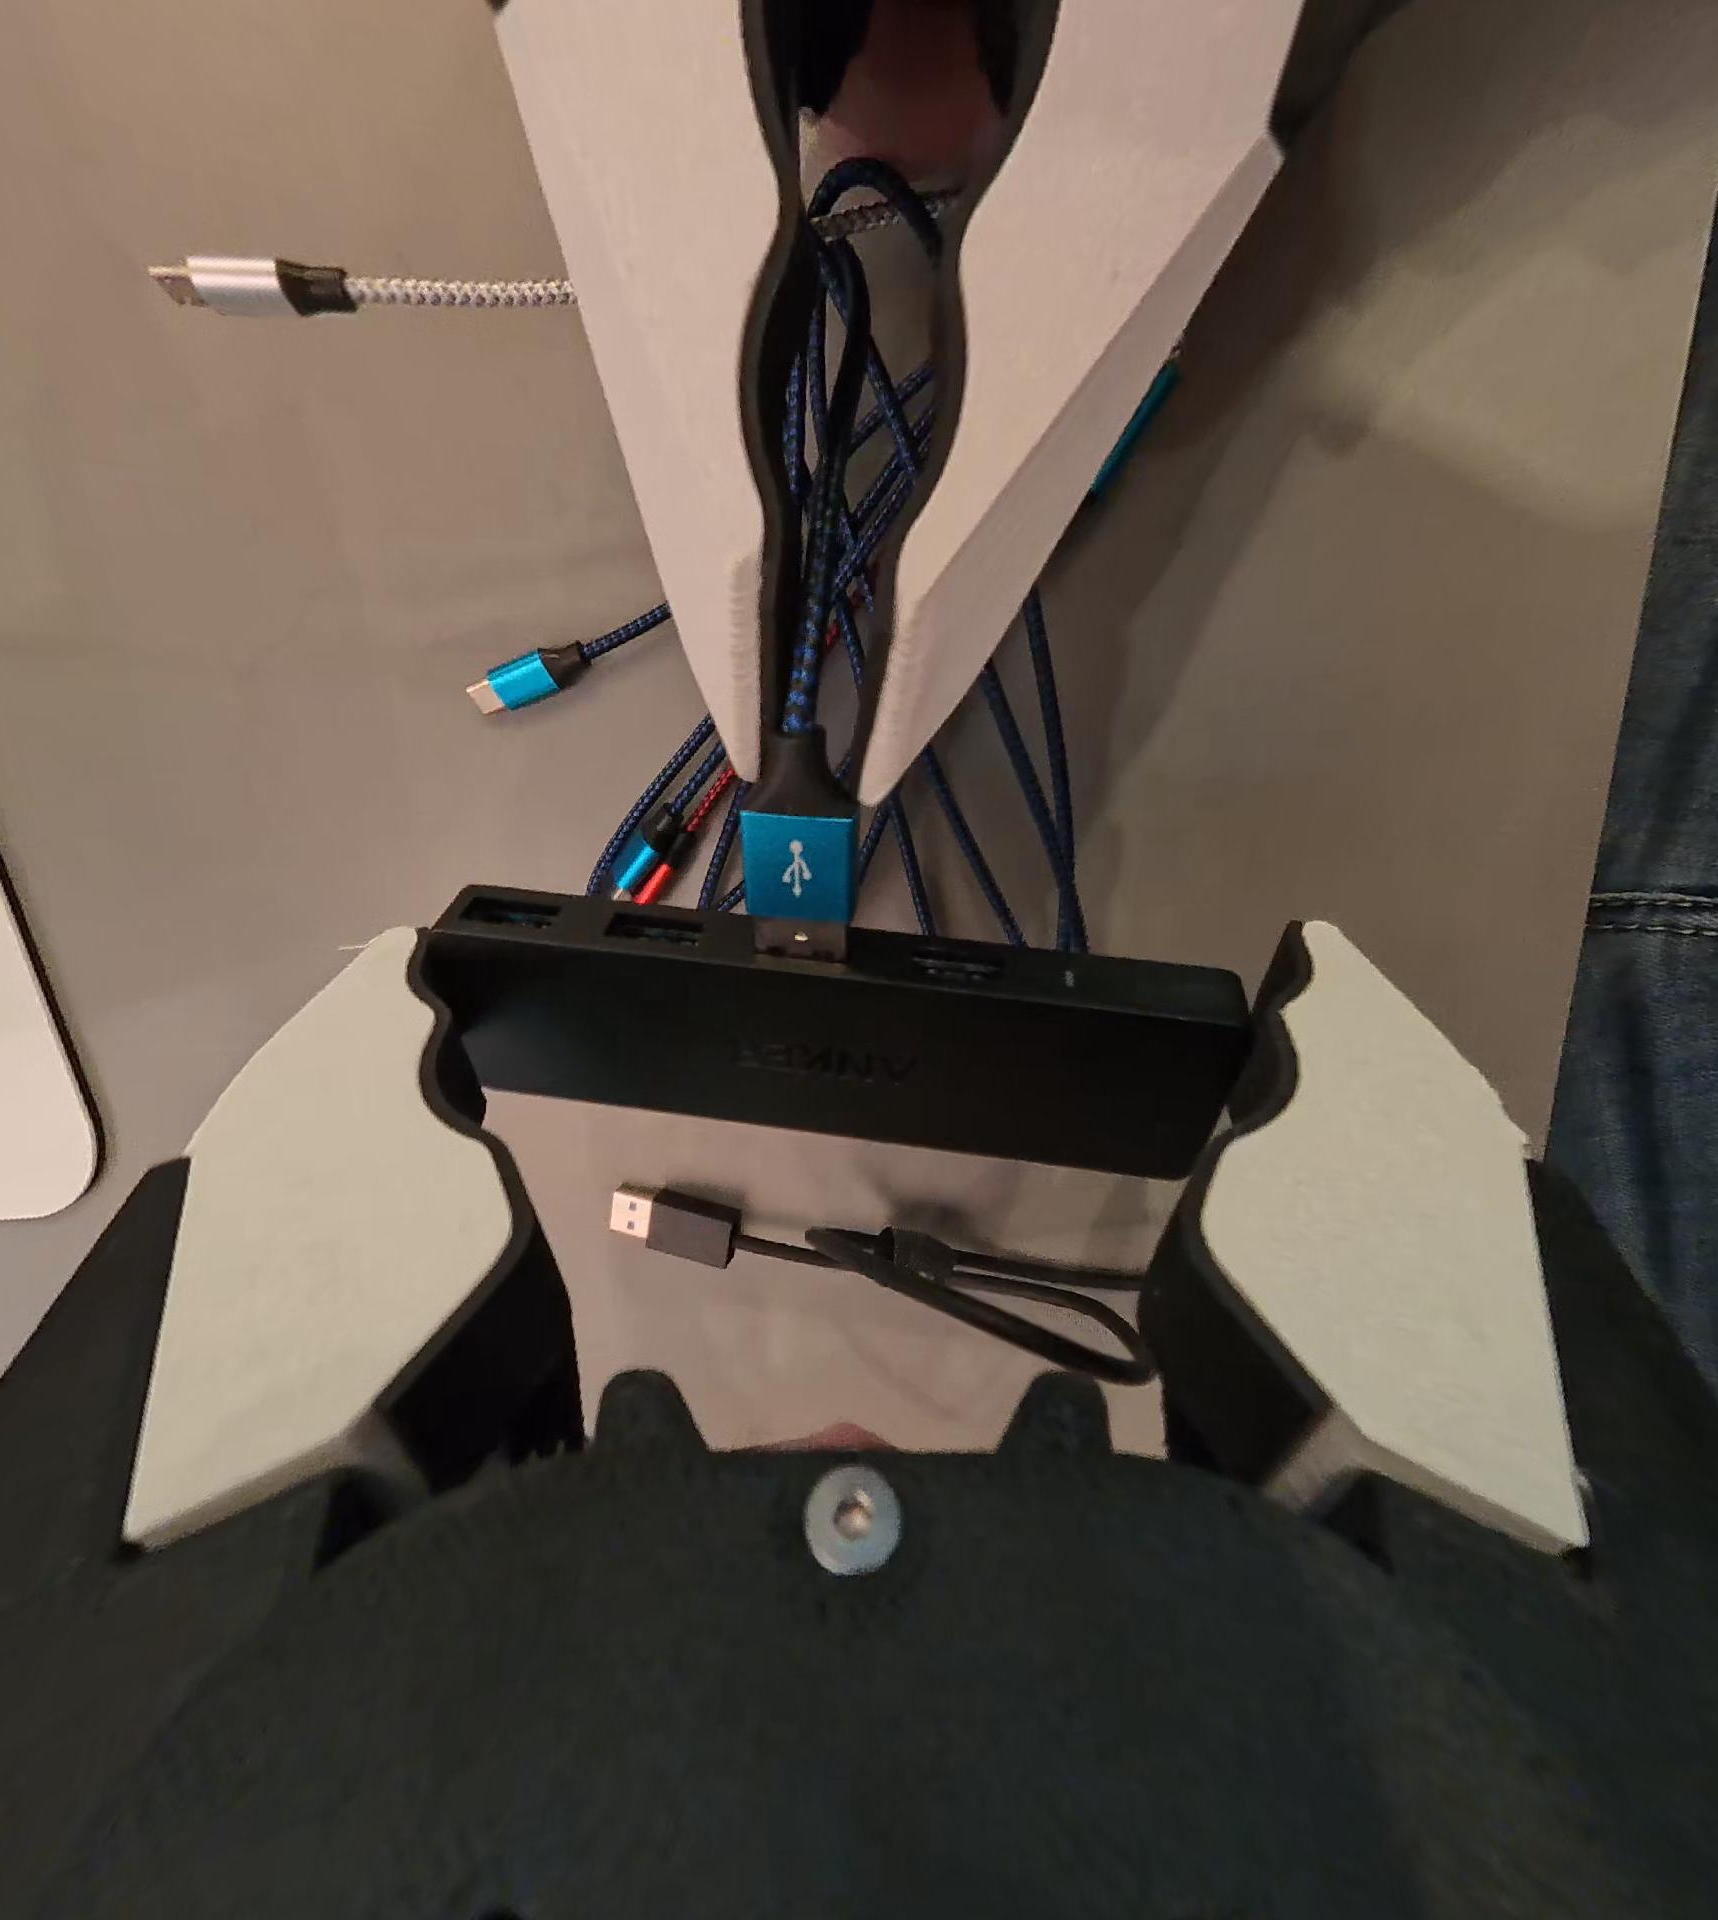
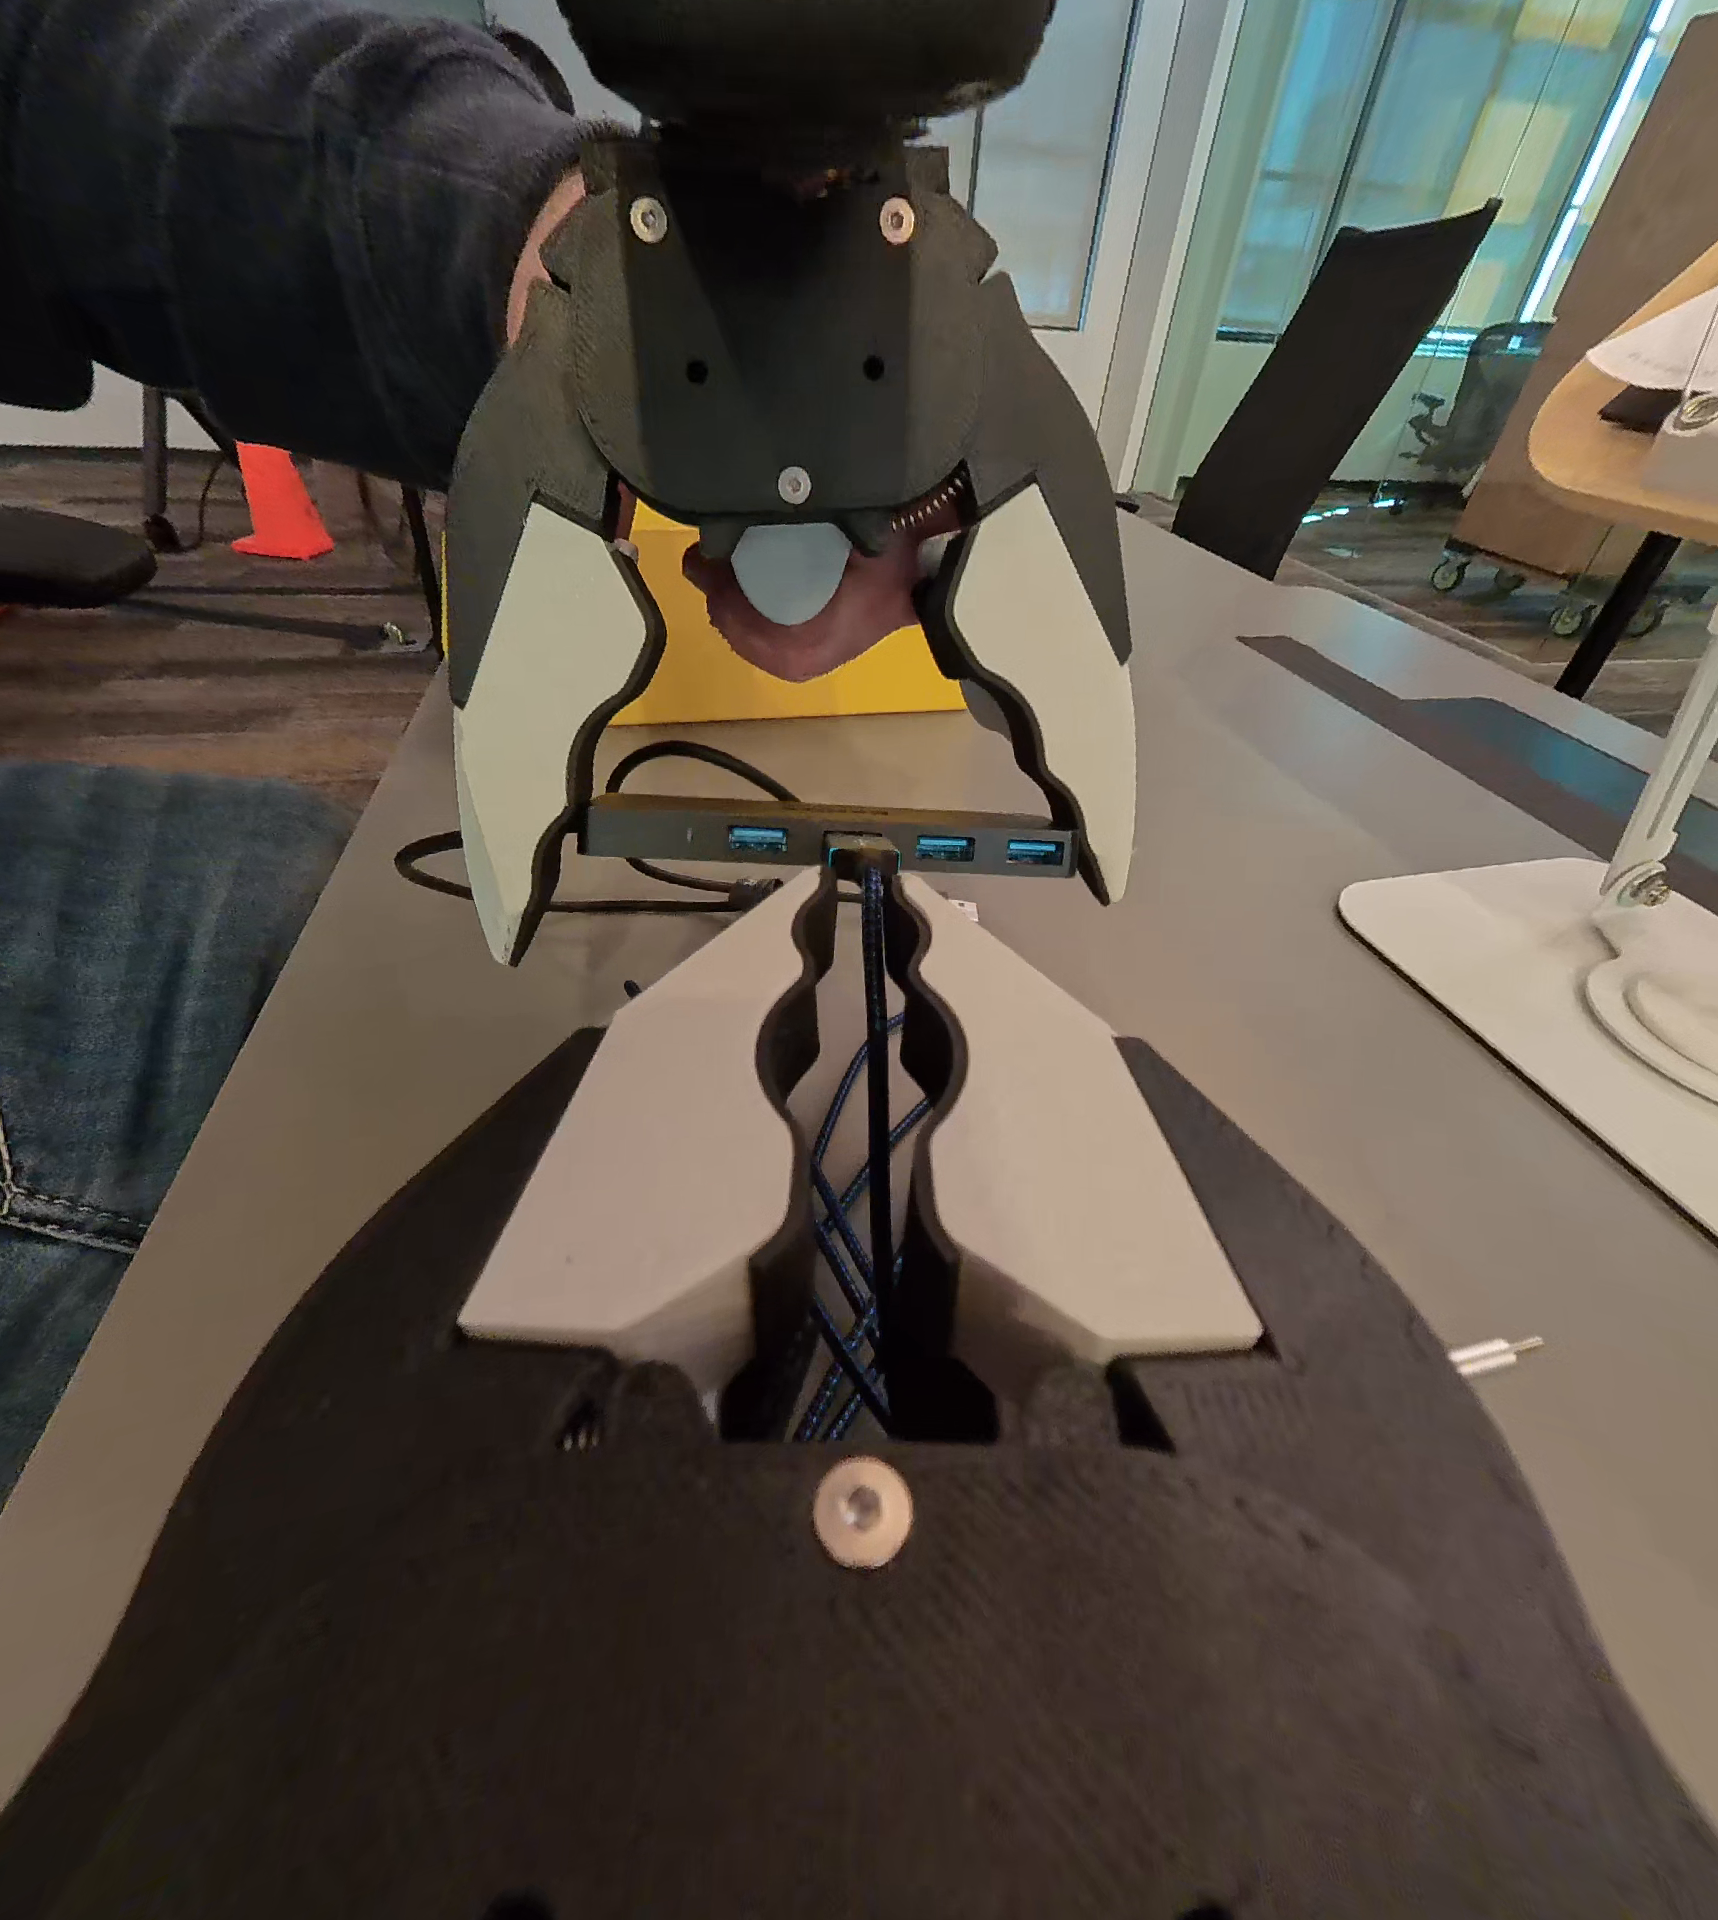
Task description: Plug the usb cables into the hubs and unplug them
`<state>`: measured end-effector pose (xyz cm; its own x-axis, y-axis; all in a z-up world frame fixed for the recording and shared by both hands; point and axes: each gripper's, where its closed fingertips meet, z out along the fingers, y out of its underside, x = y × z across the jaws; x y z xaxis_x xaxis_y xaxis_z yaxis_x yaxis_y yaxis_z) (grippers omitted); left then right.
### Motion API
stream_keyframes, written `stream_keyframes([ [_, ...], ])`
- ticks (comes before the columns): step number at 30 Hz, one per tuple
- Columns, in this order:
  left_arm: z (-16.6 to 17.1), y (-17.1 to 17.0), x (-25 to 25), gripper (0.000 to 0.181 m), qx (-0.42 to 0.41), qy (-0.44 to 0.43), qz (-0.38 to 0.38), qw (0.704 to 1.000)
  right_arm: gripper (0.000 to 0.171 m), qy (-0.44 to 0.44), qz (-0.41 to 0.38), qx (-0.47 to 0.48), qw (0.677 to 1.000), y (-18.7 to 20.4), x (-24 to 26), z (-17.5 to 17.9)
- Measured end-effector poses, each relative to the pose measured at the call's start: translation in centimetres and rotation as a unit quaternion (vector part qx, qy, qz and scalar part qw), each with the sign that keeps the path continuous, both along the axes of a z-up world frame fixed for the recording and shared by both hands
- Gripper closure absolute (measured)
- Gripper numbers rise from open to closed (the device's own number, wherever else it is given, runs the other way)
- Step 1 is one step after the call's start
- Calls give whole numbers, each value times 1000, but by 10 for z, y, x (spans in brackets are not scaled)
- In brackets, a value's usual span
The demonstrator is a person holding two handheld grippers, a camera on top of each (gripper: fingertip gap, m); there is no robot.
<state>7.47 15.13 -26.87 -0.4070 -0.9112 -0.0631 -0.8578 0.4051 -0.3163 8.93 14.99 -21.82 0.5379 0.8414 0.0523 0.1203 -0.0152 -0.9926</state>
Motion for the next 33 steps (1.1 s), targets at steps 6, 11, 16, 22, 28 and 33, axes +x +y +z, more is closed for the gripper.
stream_keyframes([
  [6, -4, 2, -2, 42, 13, 15, -4, 1000, 167, -2, -2, 4, 1000, 0, 0, 1],
  [11, -4, 4, -2, 42, 26, 18, -2, 1000, 167, -10, -4, -2, 1000, 0, 0, -2],
  [16, 2, 6, 2, 43, 27, 6, 8, 1000, 168, -22, -14, 9, 1000, 0, 1, -1],
  [22, 4, 4, 2, 43, 39, 2, 3, 999, 168, -14, -14, 14, 1000, -1, -1, 3],
  [28, 3, 3, 2, 44, 53, -2, -7, 999, 168, -21, -4, 10, 1000, -2, -4, 1],
  [33, 0, 5, 0, 44, 60, 2, -10, 998, 168, -24, -3, 7, 1000, -1, -5, -1],
])
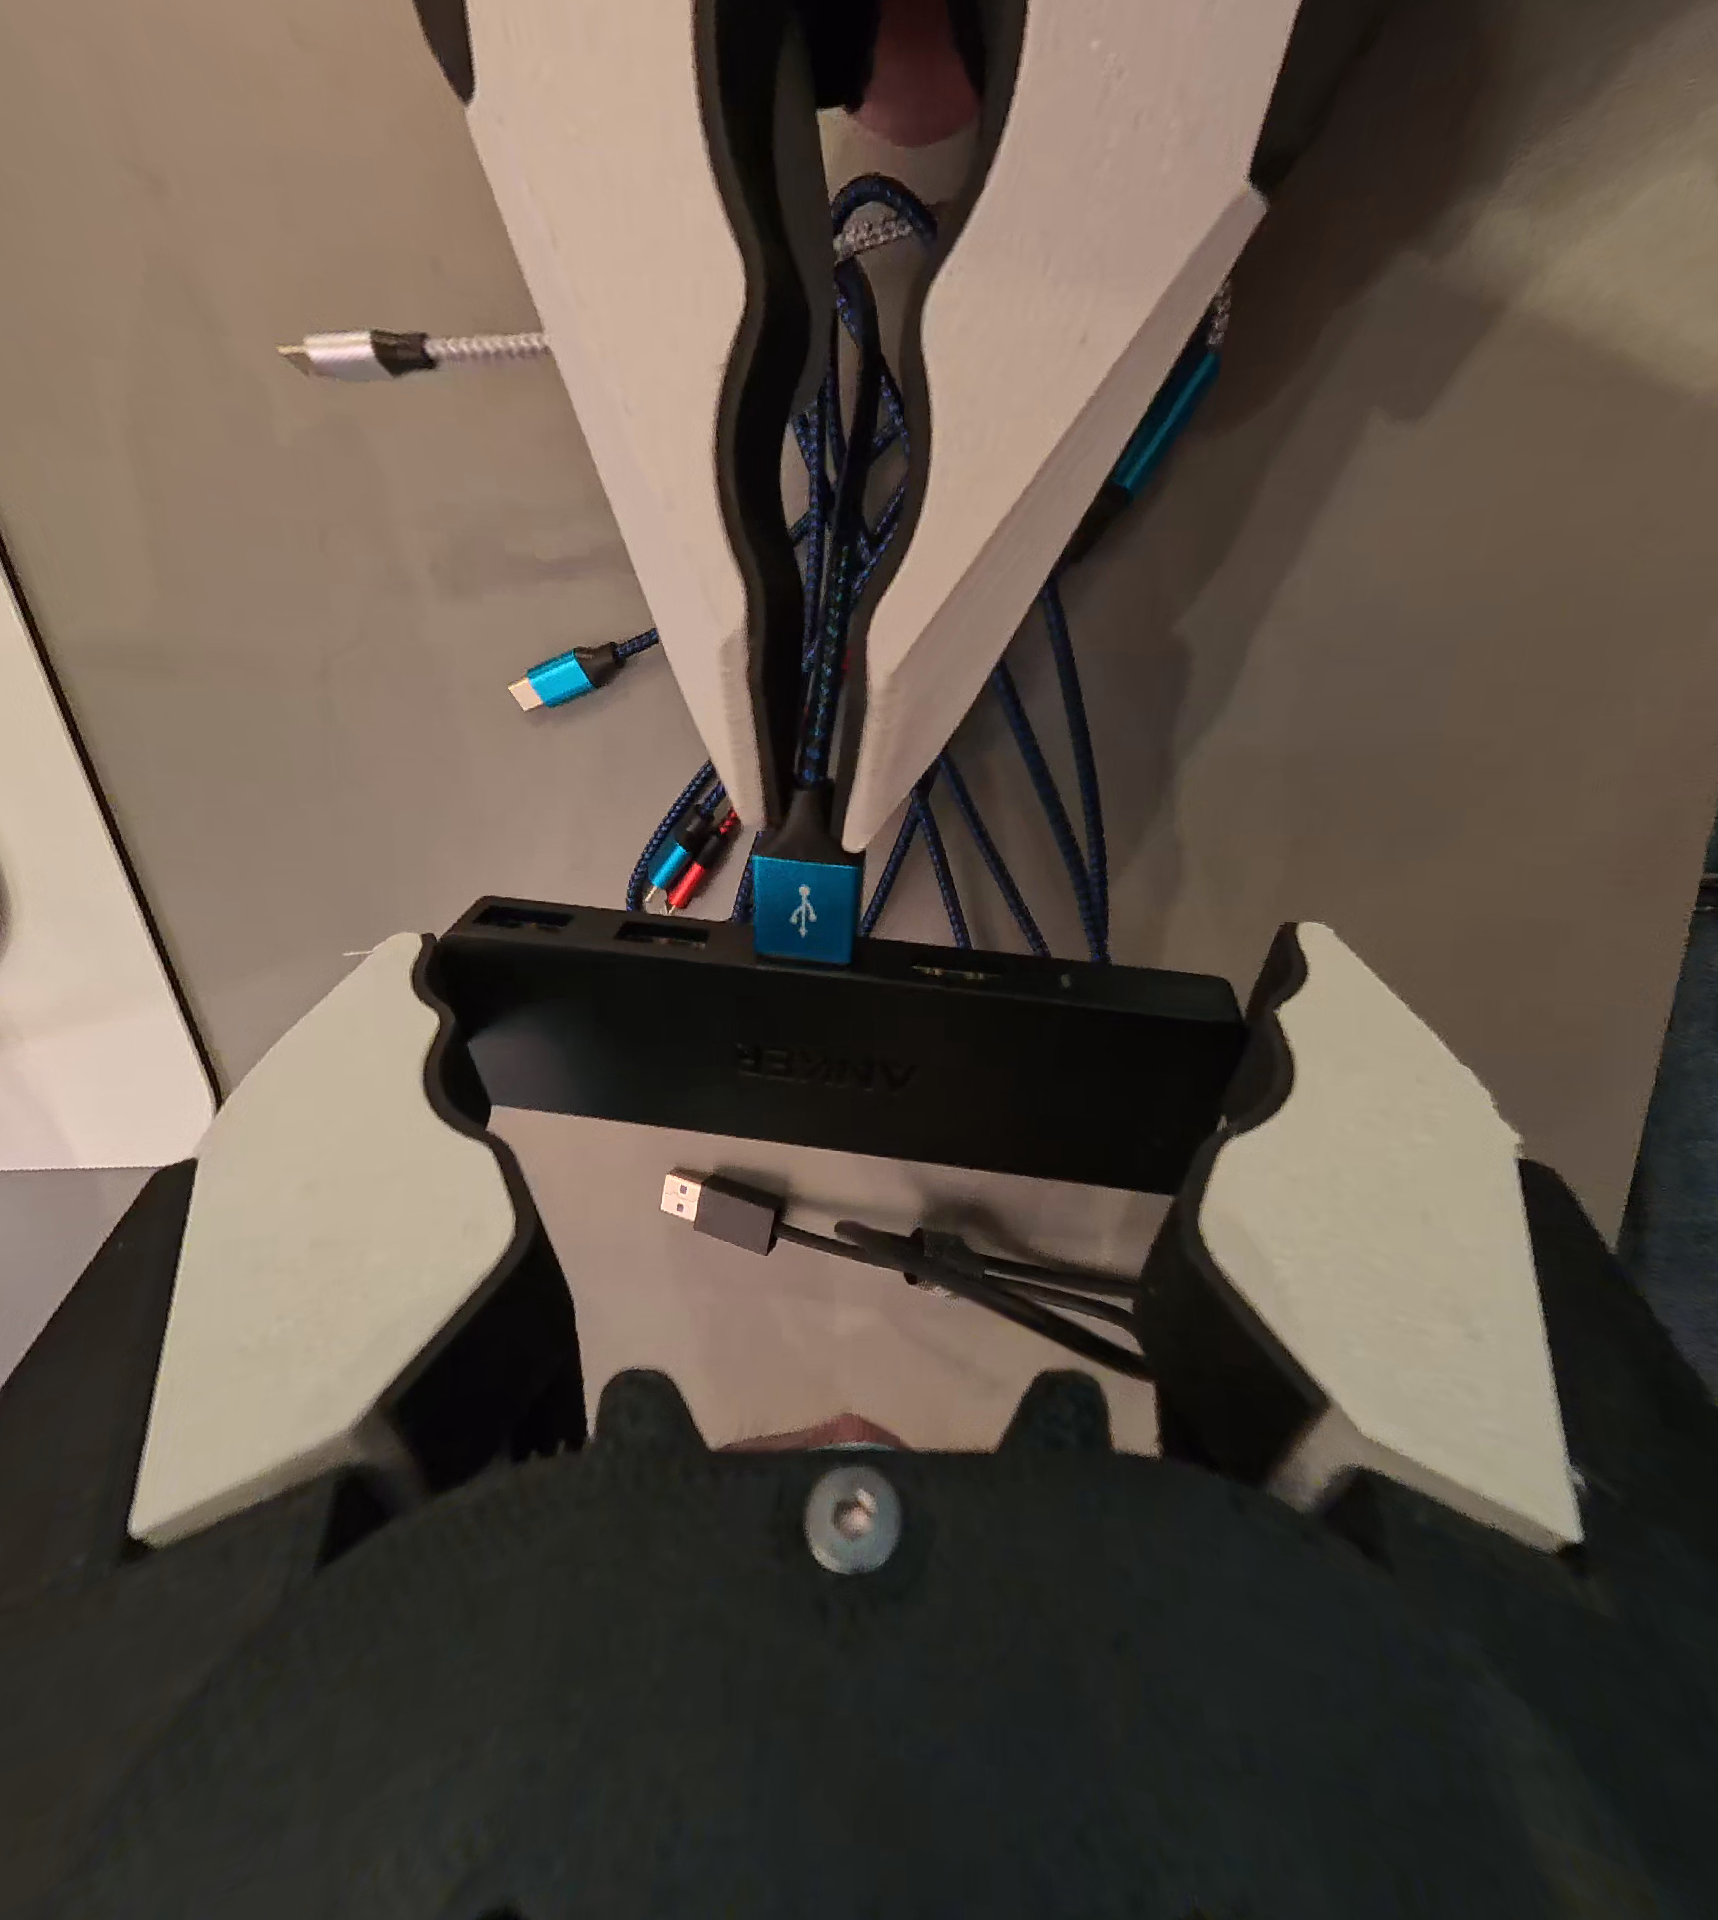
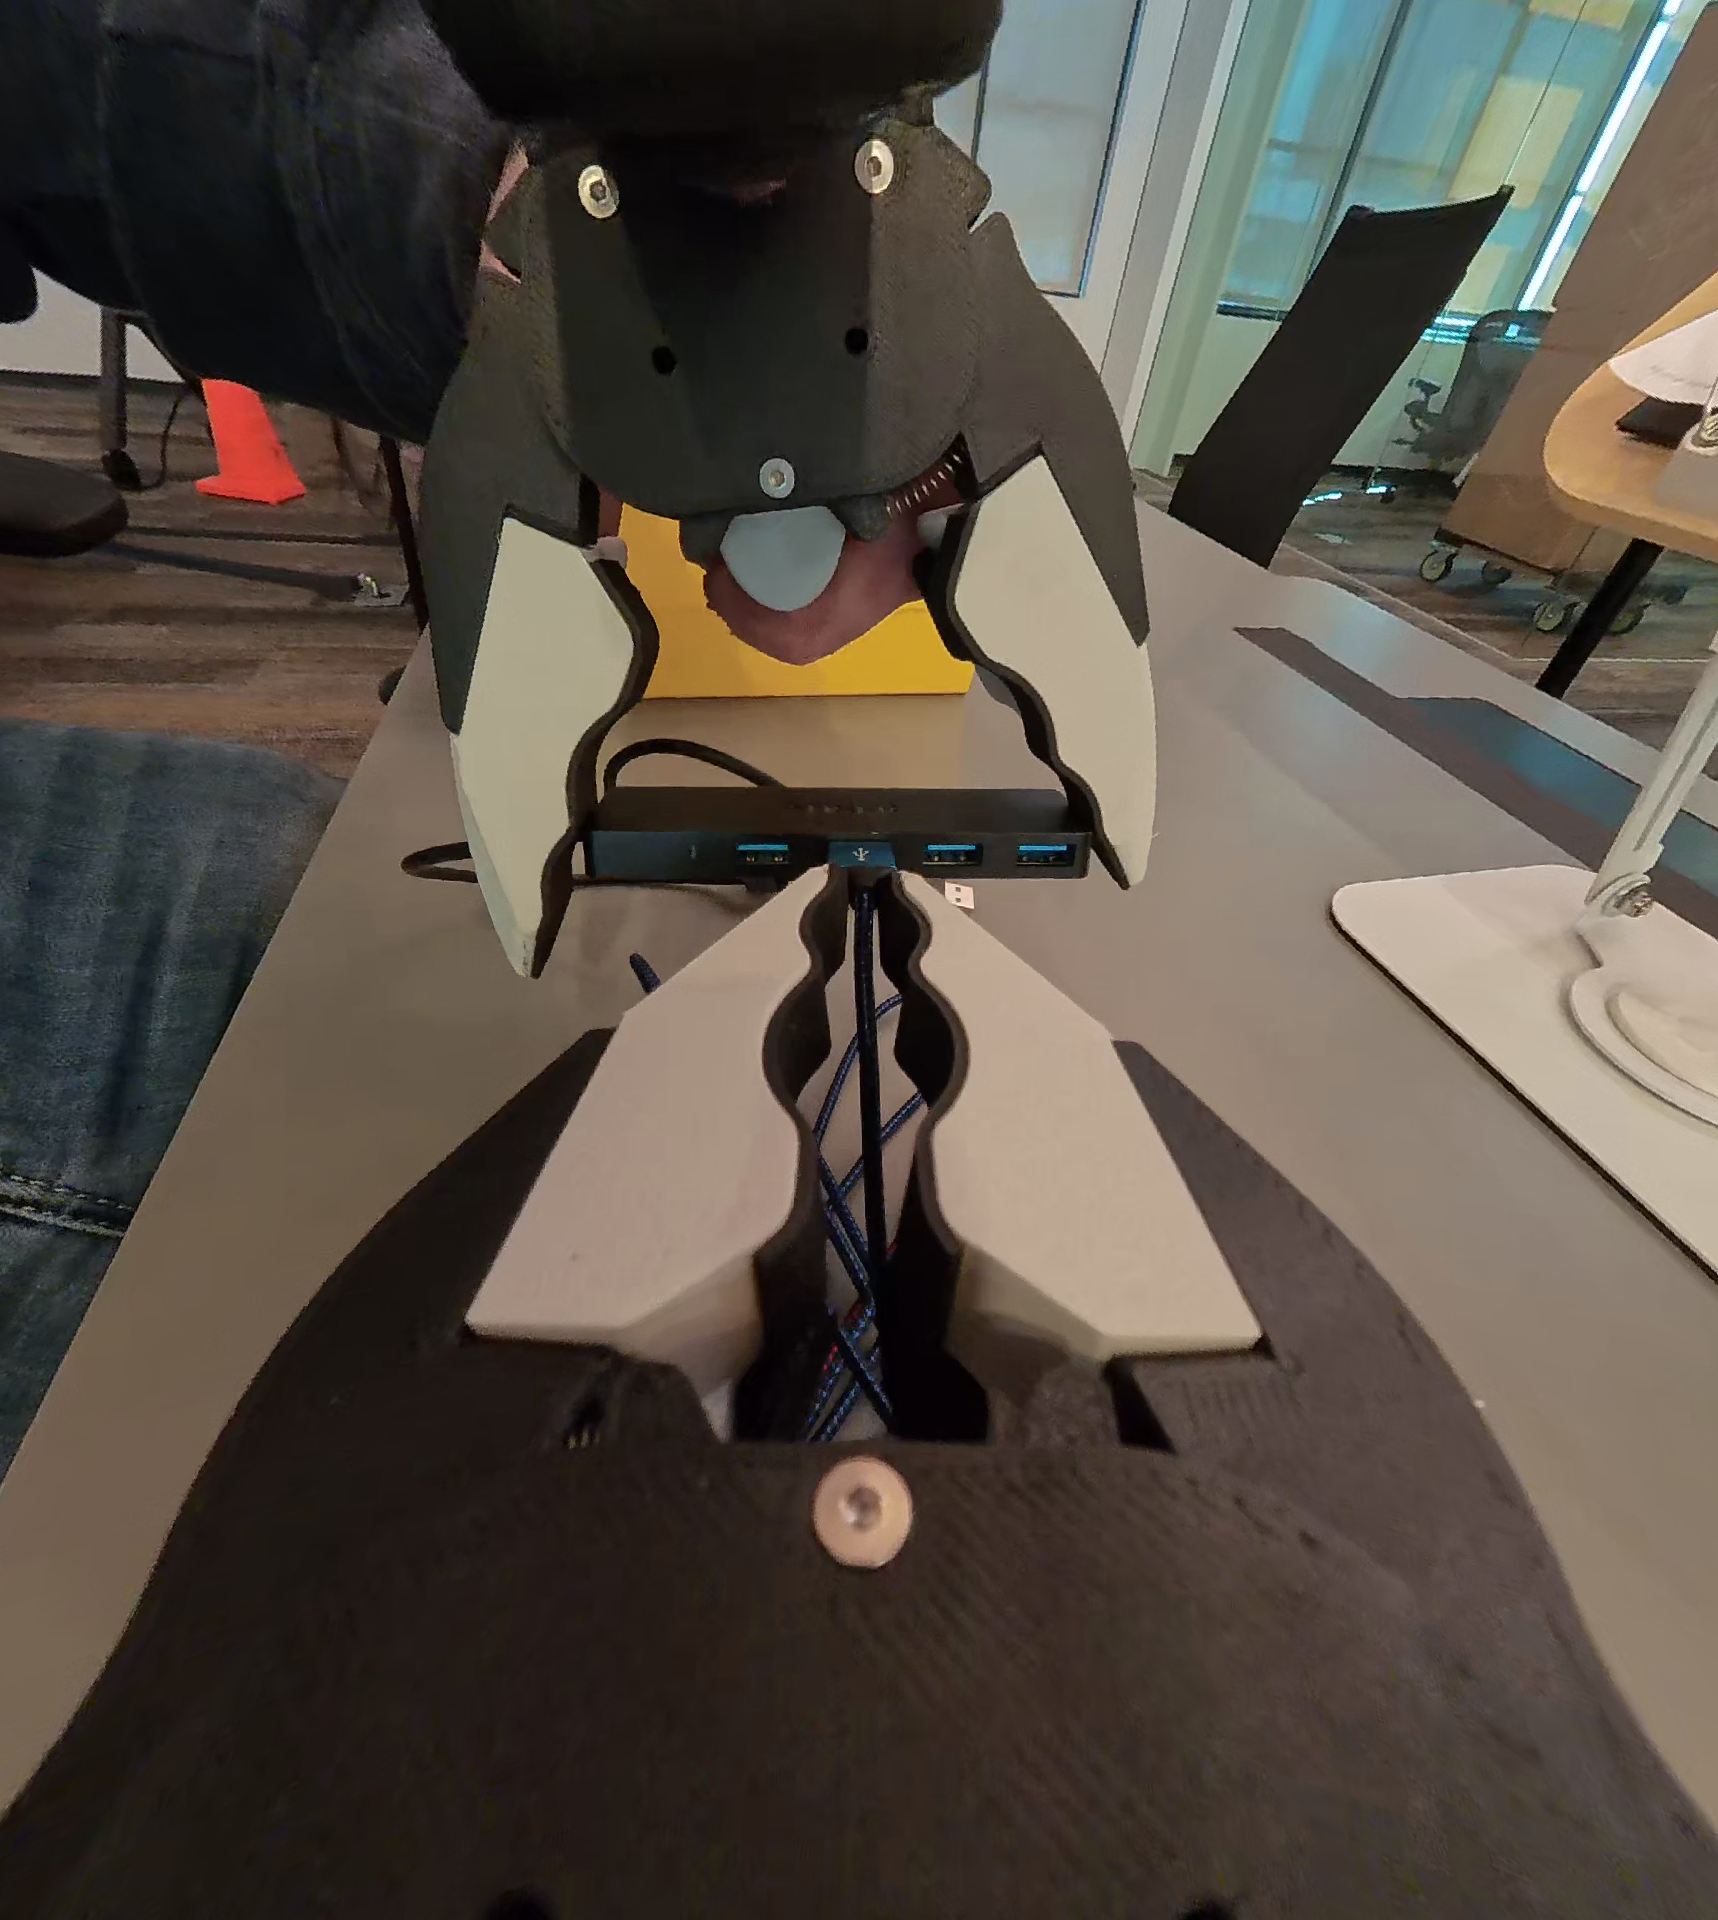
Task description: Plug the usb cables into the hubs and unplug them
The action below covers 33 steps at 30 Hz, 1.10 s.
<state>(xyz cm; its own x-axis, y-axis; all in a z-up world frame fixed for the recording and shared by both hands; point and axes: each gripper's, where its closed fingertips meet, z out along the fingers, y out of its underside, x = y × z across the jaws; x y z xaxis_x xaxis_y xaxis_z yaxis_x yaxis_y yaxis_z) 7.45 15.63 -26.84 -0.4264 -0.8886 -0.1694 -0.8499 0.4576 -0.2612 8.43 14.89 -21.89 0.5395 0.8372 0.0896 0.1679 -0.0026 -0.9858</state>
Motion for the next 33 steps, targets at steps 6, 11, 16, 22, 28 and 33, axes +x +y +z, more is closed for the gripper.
stream_keyframes([
  [6, -1, -4, -6, 43, -21, 5, 8, 1000, 168, -17, 6, 2, 1000, -3, -4, 0],
  [11, 4, -1, -10, 48, -20, -26, 25, 999, 168, -30, 4, 4, 1000, -4, -8, 1],
  [16, 21, 1, -16, 40, -44, -86, 53, 994, 167, -25, 5, -4, 1000, -6, -6, 4],
  [22, 23, -6, -28, 35, -98, -136, 123, 978, 168, -34, 1, 0, 999, -8, -9, 21],
  [28, 15, -48, -39, 90, -272, -146, 176, 935, 167, -56, -18, 4, 998, -6, -16, 36],
  [33, 12, -55, -42, 145, -328, -171, 193, 909, 167, -96, -18, -5, 995, -8, -26, 30],
])
